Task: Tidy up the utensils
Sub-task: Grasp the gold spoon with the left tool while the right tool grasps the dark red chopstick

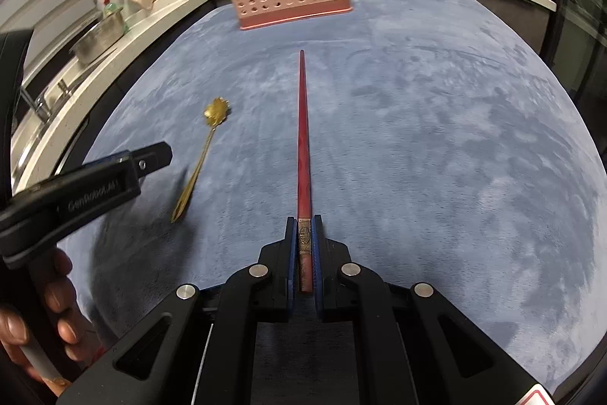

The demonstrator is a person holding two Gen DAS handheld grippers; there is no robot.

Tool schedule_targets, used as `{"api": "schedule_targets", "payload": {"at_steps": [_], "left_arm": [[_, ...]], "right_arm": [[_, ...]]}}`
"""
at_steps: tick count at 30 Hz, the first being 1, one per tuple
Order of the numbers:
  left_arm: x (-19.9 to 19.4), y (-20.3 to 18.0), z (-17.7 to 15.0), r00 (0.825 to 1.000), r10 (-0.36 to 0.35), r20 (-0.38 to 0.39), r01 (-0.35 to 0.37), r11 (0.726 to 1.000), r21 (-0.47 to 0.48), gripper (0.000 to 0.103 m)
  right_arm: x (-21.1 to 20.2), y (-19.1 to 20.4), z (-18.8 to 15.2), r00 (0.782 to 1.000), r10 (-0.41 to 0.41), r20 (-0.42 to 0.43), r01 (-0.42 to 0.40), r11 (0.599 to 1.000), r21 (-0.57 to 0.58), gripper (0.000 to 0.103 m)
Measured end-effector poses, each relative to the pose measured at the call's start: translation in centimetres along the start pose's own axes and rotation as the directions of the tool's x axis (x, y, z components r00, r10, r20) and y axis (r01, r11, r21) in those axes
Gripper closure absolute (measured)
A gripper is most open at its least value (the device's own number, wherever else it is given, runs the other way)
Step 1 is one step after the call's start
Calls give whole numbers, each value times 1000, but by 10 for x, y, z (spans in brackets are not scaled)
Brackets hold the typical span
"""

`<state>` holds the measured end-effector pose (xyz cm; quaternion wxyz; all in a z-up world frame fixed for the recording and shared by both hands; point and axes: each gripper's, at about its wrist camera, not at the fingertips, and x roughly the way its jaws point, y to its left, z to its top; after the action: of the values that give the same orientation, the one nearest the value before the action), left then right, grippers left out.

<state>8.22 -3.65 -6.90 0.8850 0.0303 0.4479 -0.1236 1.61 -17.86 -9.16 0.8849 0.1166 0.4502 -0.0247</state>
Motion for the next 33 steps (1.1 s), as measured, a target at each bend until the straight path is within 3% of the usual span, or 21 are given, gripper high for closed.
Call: {"api": "schedule_targets", "payload": {"at_steps": [6,19,25,30,33], "left_arm": [[2,-8,-7,1000,-23,-18,23,1000,12,46],[12,-12,-21,998,-43,-48,44,999,25,48],[11,-9,-26,999,-34,-29,35,999,39,62],[9,-5,-28,999,-34,-21,35,999,38,86],[7,-2,-27,999,-46,-21,47,998,33,88]], "right_arm": [[-1,-6,1,1000,1,3,-1,1000,24,96],[-1,-8,-1,1000,8,1,-8,999,31,96],[-1,-8,-1,1000,9,1,-9,999,32,96],[-1,-8,-2,1000,10,1,-10,999,32,96],[0,-8,-3,1000,11,3,-11,999,33,96]]}}
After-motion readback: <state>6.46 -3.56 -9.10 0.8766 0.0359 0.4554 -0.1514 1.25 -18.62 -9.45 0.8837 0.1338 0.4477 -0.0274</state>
